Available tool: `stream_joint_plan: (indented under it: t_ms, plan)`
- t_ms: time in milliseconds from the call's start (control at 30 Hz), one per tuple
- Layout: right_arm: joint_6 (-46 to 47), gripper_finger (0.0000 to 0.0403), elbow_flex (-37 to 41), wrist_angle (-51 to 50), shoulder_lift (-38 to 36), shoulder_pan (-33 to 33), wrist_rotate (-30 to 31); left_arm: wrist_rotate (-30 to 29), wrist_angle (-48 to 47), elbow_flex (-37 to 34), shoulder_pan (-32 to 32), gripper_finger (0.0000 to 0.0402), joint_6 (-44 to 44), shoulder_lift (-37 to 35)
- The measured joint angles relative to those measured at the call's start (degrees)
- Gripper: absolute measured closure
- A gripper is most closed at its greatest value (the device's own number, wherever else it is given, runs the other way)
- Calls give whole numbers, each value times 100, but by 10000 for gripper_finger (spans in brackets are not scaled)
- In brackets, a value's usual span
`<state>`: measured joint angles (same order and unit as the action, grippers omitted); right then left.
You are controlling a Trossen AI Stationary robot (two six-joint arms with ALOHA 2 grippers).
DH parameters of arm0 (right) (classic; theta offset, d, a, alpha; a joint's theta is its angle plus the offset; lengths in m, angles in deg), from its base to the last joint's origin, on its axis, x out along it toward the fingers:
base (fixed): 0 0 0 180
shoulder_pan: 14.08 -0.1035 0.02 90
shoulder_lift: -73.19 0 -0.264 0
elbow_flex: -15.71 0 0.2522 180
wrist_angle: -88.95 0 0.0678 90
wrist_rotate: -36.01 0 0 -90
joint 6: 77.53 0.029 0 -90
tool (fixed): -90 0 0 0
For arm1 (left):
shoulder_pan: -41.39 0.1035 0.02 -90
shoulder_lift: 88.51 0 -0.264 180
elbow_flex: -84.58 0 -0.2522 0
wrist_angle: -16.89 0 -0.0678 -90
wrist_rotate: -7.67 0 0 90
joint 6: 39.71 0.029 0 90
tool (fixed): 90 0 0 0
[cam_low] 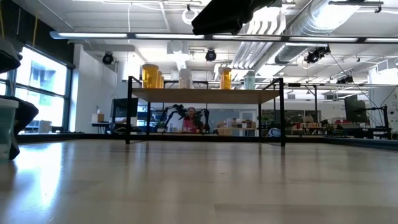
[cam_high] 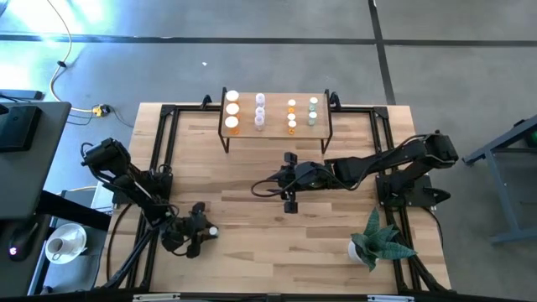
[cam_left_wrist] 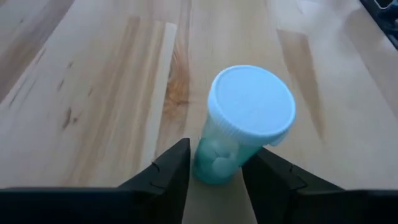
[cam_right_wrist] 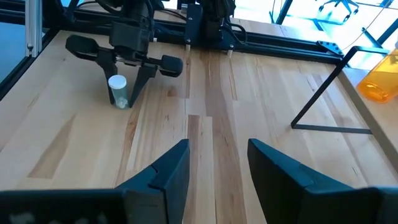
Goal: Pick and place medicine bottles onto shelf by color
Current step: Put the dark green bottle on the shelf aligned with the other dark green pill bottle
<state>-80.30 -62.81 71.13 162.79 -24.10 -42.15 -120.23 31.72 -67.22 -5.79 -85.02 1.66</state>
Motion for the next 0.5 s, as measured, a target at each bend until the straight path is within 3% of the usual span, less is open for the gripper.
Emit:
stream_joint_plan:
  t_ms: [233,500]
  plan:
    - [462,249,0,19,0,-3,-3,-135,51,-2,39,311,10,2]
    - [1003,249,-2,78,21,-59,-366,62,166,166,527,304,689,2]
